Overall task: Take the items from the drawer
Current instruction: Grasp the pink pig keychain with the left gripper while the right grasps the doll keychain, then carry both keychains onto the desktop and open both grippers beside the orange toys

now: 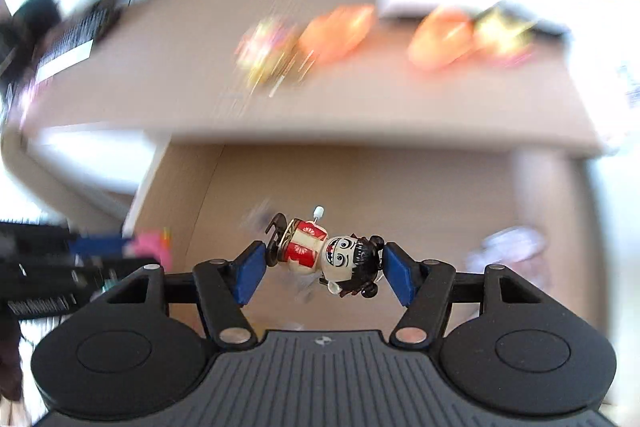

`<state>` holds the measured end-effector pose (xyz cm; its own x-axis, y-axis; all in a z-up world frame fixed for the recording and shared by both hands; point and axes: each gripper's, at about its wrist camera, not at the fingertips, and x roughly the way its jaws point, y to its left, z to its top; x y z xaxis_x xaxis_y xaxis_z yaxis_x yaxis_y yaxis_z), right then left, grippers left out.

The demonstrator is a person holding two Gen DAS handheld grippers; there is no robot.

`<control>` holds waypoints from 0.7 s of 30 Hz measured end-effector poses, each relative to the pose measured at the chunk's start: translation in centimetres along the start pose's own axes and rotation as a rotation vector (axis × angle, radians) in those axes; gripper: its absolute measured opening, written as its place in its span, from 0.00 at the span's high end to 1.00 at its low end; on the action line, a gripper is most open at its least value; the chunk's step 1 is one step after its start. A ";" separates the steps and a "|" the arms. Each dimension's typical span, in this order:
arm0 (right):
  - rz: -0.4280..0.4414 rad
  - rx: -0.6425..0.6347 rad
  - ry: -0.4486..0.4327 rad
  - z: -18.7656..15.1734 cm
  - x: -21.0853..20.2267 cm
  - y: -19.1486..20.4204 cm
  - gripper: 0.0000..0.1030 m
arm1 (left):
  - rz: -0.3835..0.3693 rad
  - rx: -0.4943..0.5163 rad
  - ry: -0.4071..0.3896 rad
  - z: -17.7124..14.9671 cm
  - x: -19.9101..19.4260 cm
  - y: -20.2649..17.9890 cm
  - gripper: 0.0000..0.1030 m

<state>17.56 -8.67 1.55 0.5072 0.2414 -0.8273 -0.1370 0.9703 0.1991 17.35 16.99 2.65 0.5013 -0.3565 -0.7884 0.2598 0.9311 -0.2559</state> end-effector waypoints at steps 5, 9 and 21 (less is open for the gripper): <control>-0.087 0.107 -0.217 1.9 -6.3 -4.0 0.38 | -0.079 0.097 -0.171 5.3 -1.6 -3.0 0.65; -0.121 0.137 -0.333 3.5 -10.5 -5.7 0.38 | -0.095 0.128 -0.268 9.9 -1.0 -4.7 0.65; -0.169 0.087 -0.362 7.3 -8.8 -6.9 0.38 | -0.007 0.249 -0.170 11.0 12.6 -5.8 0.64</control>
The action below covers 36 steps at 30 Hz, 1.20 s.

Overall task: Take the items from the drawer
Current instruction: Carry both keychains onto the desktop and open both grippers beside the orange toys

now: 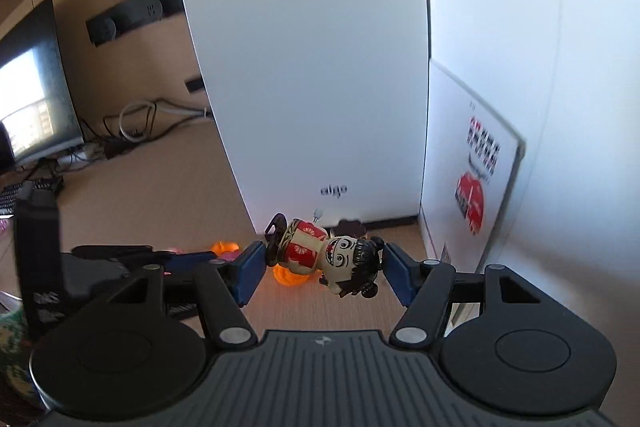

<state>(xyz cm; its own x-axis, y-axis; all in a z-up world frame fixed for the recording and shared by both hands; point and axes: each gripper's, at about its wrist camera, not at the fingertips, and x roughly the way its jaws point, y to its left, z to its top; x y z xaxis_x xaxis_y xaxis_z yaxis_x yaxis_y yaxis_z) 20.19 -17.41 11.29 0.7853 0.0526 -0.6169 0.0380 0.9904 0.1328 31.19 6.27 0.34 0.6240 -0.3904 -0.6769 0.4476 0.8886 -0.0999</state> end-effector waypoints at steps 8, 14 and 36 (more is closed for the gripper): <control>0.002 -0.030 0.127 -3.2 5.3 0.1 0.38 | 0.055 0.080 -0.037 -1.0 2.3 0.2 0.59; 0.013 -0.076 0.187 -5.4 8.4 0.9 0.38 | 0.009 -0.084 -0.077 -0.1 0.4 3.3 0.59; 0.091 -0.182 0.172 -3.6 15.7 5.2 0.37 | 0.088 -0.332 -0.094 -4.8 -12.5 8.1 0.59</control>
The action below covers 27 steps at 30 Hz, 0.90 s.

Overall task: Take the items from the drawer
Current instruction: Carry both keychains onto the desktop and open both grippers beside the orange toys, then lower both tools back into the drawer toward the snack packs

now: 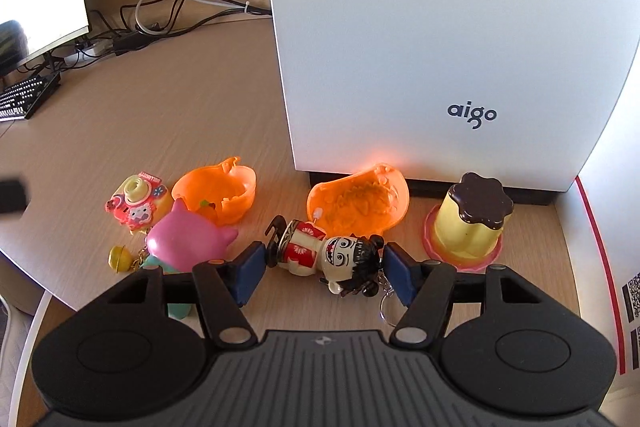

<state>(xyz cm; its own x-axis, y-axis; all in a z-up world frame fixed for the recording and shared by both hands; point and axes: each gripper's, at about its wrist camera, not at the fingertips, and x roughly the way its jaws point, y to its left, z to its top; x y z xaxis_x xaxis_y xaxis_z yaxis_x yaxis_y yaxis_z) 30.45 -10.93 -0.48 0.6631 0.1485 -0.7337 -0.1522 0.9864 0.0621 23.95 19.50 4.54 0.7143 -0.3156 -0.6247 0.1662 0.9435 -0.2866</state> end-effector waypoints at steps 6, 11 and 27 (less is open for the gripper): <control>-0.017 -0.012 -0.032 -0.6 -2.5 0.0 0.37 | -0.086 0.114 0.183 -3.8 0.0 -0.5 0.59; -0.021 0.006 -0.065 -1.1 -5.7 0.1 0.36 | -0.077 0.142 0.317 -6.1 1.5 -0.4 0.60; 0.107 0.171 0.325 -9.2 -5.0 0.5 0.34 | -0.046 0.102 0.427 -8.4 2.5 1.3 0.60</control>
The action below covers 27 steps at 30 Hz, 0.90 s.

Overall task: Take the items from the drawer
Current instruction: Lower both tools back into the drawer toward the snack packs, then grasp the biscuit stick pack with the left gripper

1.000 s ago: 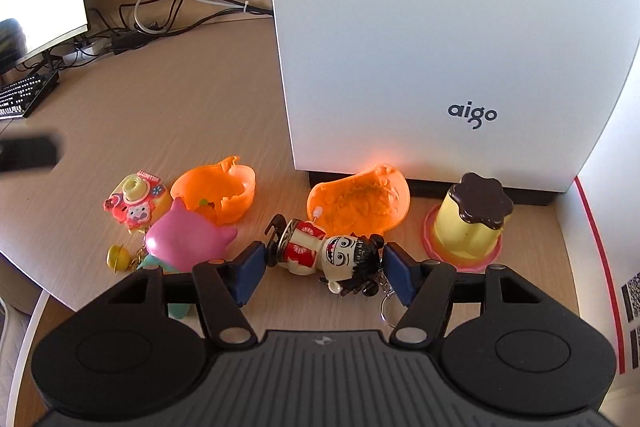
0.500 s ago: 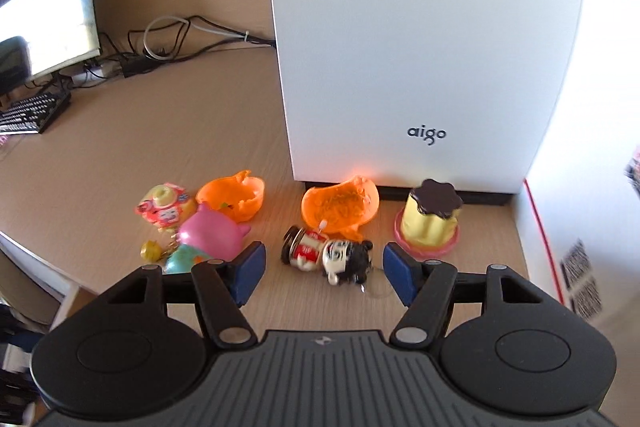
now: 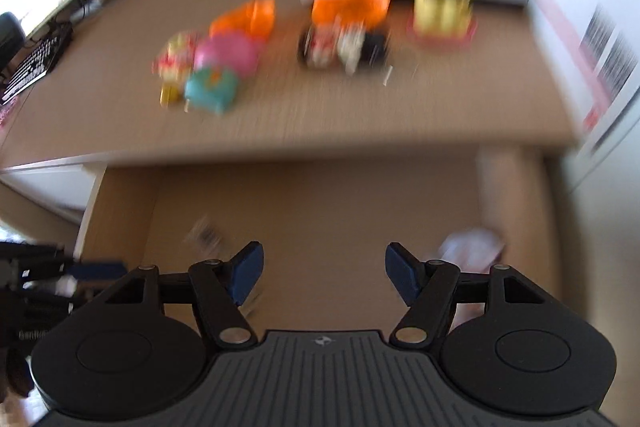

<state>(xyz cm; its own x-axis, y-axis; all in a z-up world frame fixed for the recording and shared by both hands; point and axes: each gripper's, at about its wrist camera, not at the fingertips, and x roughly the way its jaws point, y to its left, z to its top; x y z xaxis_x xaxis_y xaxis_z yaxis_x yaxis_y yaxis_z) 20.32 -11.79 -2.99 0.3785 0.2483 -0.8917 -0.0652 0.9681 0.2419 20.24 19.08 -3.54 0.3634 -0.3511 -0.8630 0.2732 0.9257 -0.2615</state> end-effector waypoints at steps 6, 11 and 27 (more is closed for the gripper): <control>0.149 0.070 0.253 -1.2 4.9 2.0 0.34 | 0.002 -0.066 -0.061 0.3 -1.6 1.9 0.60; 0.174 0.009 0.433 -2.1 9.1 5.9 0.34 | 0.022 -0.111 -0.115 0.5 -3.0 2.7 0.60; 0.064 -0.140 0.580 -3.4 13.5 12.6 0.44 | 0.013 -0.188 -0.191 -1.0 -5.0 3.9 0.60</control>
<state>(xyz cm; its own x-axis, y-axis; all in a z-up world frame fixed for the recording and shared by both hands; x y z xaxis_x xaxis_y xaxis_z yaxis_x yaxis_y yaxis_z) 21.47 3.84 -13.33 -0.1932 0.2454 -0.9500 -0.2073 0.9361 0.2840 18.57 24.59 -0.66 0.5318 -0.3425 -0.7745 0.1031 0.9340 -0.3422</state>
